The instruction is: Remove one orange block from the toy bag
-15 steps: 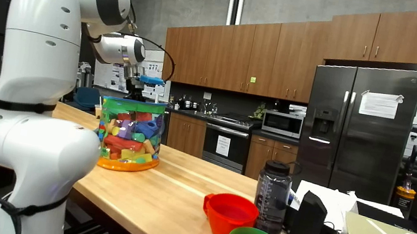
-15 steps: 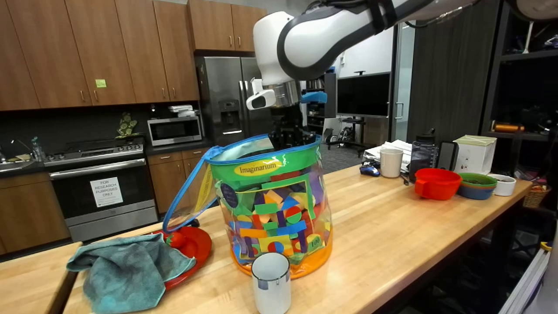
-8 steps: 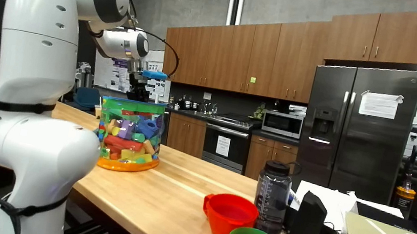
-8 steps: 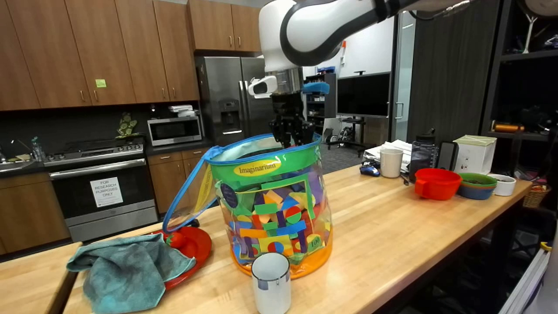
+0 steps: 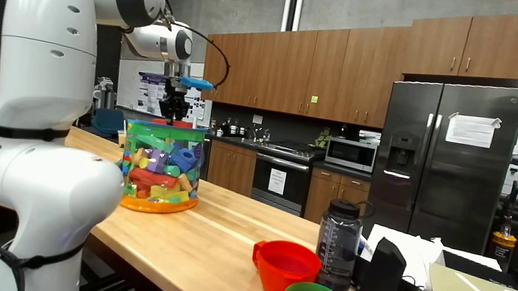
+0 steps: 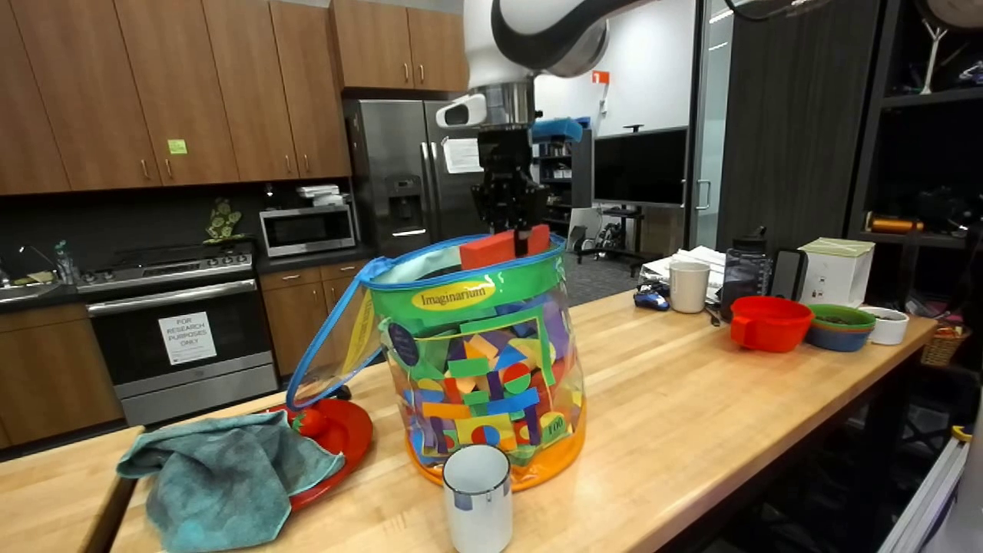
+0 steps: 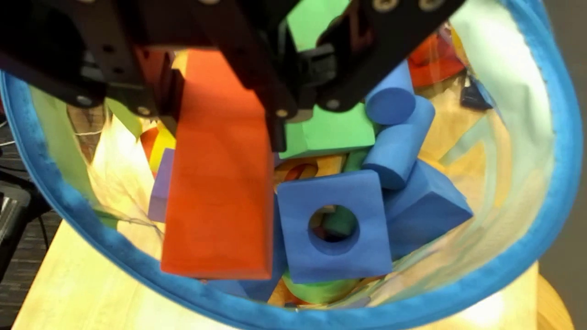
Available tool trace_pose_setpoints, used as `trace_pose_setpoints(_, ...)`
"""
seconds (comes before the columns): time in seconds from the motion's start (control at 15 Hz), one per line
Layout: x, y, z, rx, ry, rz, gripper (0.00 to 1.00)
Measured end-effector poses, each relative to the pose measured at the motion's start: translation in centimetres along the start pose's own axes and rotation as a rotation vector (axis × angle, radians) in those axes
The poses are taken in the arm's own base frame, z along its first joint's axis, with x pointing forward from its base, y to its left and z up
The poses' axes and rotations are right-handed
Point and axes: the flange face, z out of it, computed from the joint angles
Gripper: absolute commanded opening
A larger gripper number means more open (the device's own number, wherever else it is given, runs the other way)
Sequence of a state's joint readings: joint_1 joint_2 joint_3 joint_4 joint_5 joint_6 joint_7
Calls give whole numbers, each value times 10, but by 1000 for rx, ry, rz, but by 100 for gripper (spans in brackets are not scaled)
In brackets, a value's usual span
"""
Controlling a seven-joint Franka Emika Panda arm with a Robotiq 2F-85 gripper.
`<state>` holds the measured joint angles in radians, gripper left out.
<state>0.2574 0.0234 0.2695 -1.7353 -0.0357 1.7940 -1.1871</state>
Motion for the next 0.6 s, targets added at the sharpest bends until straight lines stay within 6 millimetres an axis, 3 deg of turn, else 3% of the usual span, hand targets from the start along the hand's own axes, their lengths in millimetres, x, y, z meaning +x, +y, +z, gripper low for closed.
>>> trace_pose_setpoints(0.6, -27, 19, -51, -94, 17, 79, 16)
